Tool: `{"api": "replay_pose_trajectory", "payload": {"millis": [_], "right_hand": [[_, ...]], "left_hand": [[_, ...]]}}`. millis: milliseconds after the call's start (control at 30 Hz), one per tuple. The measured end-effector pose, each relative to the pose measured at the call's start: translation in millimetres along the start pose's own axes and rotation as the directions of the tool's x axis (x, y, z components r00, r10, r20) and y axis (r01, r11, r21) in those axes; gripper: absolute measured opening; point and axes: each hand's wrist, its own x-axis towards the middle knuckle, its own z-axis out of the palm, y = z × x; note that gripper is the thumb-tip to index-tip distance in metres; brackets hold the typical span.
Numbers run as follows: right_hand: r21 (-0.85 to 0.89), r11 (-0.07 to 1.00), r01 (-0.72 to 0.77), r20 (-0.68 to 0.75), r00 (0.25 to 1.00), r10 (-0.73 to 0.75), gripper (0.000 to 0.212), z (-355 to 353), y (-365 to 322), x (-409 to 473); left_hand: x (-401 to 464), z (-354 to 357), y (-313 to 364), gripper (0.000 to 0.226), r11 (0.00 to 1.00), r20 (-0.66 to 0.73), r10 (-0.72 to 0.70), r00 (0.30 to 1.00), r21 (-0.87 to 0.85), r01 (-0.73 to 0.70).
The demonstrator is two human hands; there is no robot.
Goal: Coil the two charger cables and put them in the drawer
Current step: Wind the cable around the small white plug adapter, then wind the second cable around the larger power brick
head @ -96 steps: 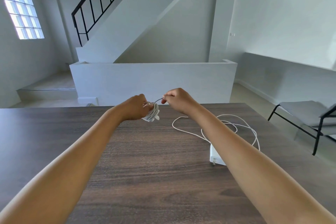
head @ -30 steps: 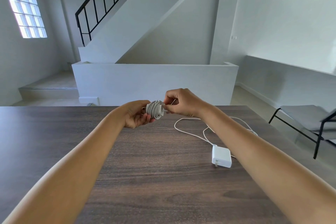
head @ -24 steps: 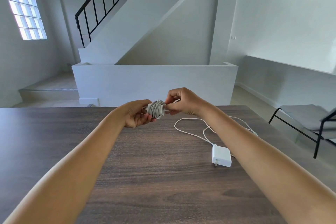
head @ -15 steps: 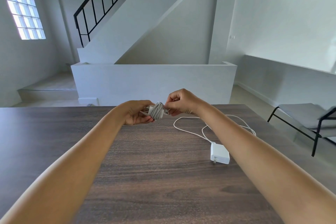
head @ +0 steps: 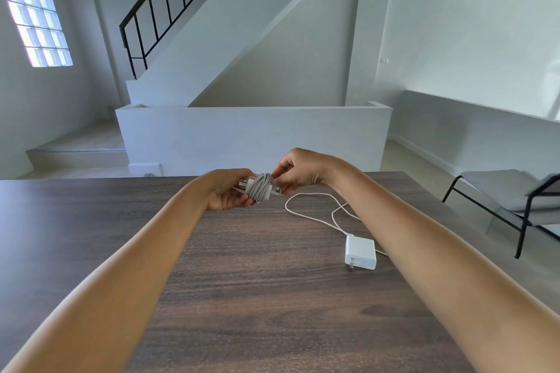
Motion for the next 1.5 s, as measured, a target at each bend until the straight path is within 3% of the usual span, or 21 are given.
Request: {"api": "replay_pose_trajectory", "payload": {"millis": [100,267,367,433,600,767,900,1000,1167,1300,1500], "right_hand": [[-0.011,0.999,-0.048,0.049,0.998,0.049,0.031,-1.1,0.5,-1.6],[-0.098,0.994,-0.054,0.039,0.998,0.058,0.023,-1.2,1.2,-4.0],[-0.286,0.958,0.025,-0.004,1.000,-0.027,0.006,-2.6,1.7,-4.6],[-0.417,0.907,0.057,-0.039,0.996,-0.080,0.014,-2.3,3.5,-6.3],[-0.464,0.874,0.142,-0.124,0.967,-0.222,0.015,4.2,10.5,-8.7],[-0.350,0.921,0.174,-0.190,0.949,-0.252,0.014,8.2,26.3,-3.9],[-0.061,0.987,0.150,-0.230,0.960,-0.160,0.019,13.1,50.6,0.5],[0.156,0.983,0.097,-0.333,0.942,-0.040,0.009,24.7,76.9,6.2],[-0.168,0.979,-0.117,-0.292,0.954,0.064,0.036,67.0,131.4,2.1],[-0.232,0.956,-0.182,-0.230,0.965,0.127,0.054,107.9,166.3,-10.8],[-0.432,0.882,-0.186,-0.291,0.955,0.059,0.053,128.9,184.6,-14.4]], "left_hand": [[-0.8,2.1,1.0,0.023,0.999,-0.009,0.005,1.000,0.039,-0.005],[1.1,5.7,-0.1,0.025,1.000,-0.005,0.000,1.000,0.005,0.000],[1.7,6.5,0.9,0.025,0.999,0.016,0.004,1.000,-0.035,-0.003],[1.9,5.9,3.6,0.026,0.999,0.029,0.007,1.000,-0.048,-0.006],[2.5,6.3,6.9,0.028,0.998,0.036,-0.003,0.999,-0.069,0.006],[8.4,5.9,1.5,0.025,0.998,0.021,-0.015,1.000,-0.059,0.017],[16.6,8.0,-6.4,0.023,0.999,-0.018,-0.023,1.000,-0.034,0.022],[26.9,6.0,-16.0,0.025,0.999,-0.058,-0.017,0.998,-0.034,0.016],[42.5,3.9,-43.0,0.021,0.999,-0.166,0.043,0.985,-0.005,-0.045],[57.8,-0.1,-73.0,0.019,0.997,-0.285,0.067,0.956,0.055,-0.054],[74.8,2.5,-107.2,0.020,0.992,-0.391,0.111,0.914,0.091,-0.082]]}}
